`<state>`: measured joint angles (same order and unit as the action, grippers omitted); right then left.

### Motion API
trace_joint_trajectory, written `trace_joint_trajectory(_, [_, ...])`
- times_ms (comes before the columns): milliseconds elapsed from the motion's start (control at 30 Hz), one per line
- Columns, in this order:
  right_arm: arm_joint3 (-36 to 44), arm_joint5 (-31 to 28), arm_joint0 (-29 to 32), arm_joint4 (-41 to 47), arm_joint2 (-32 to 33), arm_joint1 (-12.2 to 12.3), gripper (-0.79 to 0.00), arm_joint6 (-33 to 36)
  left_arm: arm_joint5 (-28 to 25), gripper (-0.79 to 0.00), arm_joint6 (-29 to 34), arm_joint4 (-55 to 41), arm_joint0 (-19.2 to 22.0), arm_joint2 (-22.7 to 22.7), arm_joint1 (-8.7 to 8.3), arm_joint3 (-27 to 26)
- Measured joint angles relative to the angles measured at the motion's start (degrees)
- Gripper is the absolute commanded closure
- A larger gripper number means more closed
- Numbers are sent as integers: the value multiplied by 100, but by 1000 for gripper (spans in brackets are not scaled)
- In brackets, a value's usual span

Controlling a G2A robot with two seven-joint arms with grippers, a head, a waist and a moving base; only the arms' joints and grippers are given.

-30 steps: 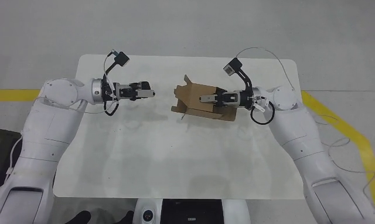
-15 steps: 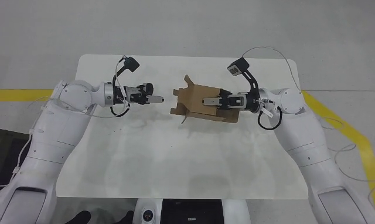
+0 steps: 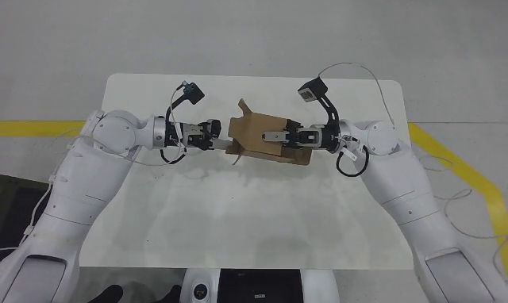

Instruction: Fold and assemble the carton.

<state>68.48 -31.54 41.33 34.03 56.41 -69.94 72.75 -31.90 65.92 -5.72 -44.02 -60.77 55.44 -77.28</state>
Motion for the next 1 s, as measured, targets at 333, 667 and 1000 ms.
trace_joint_trajectory(333, [-90,49,-181,149,-353,-68,0,49,44,-785,35,-128,51,7,-6,-23])
trace_joint_trajectory(667, [-102,53,-273,260,-643,-117,0,53,39,-785,19,-159,77,62,0,-29])
trace_joint_trajectory(1000, [-287,-137,-315,332,-572,-86,0,-137,33,-785,-56,-185,72,-15,-24,39])
